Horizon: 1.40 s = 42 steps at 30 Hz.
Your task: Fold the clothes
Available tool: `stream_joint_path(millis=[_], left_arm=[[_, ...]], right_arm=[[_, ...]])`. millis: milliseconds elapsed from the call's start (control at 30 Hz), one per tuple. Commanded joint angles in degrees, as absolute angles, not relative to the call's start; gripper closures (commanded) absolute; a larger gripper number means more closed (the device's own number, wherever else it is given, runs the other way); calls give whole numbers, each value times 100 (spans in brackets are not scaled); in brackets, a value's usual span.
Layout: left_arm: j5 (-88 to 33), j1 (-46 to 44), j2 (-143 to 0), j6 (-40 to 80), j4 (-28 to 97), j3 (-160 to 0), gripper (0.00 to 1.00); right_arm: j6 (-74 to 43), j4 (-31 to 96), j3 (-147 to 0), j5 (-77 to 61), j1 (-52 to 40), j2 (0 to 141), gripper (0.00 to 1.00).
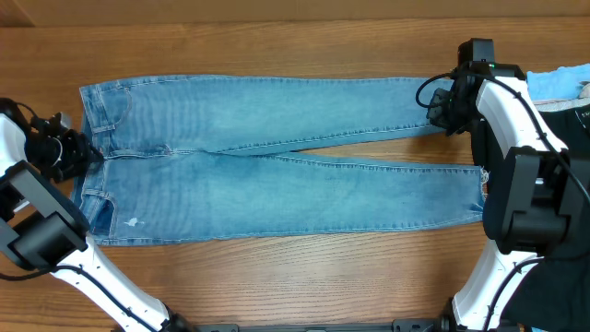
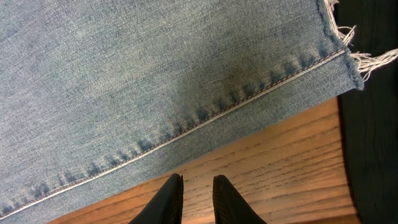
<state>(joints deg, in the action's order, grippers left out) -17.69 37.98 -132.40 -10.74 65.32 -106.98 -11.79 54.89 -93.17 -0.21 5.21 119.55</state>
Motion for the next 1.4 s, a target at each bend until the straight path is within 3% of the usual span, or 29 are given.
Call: stream_joint_path(millis=[0,100,233,400,500,633,867,1133,1267,1367], left_arm=[[-2362,3785,-13286,-1181,6335,-10508,51],[-2825,3785,-13286,-1173,6259,-10510,62],[-3100,3787,-13286,-1155,6272,-10567,96],[-2982,3789,-13284,-1151,6298,-10667,96],[-2196,3798,-13244,-808,6300,-10733,96],[-2663,3789,-12776,-812,6366,-11113,96],[-2652,3782,-12630,-814,6442,-11122,96],[-2237,3785,-12630,-814,6458,-11118,96],[-2132,3780,-12632,-814,6458,-11111,96],[-749,3813,-12632,-395,6296,-10989,96]], right_arm=[[-1170,5457,-9299,-73,517,11961,80],[-1170,5457,-9299,-71,517,11961,79],[-1170,5463,-9299,-71,517,11961,79],[-1170,5474,-9299,-71,517,11961,78],[-1146,5527,-9299,-16,519,11961,78],[-1146,5575,-9299,770,539,11961,78],[-845,4639,-9299,744,884,11981,75],[-320,4281,-9299,-40,1267,12687,96],[-257,4228,-9299,-115,1262,12945,96],[-257,4289,-9297,-97,1267,12999,96]])
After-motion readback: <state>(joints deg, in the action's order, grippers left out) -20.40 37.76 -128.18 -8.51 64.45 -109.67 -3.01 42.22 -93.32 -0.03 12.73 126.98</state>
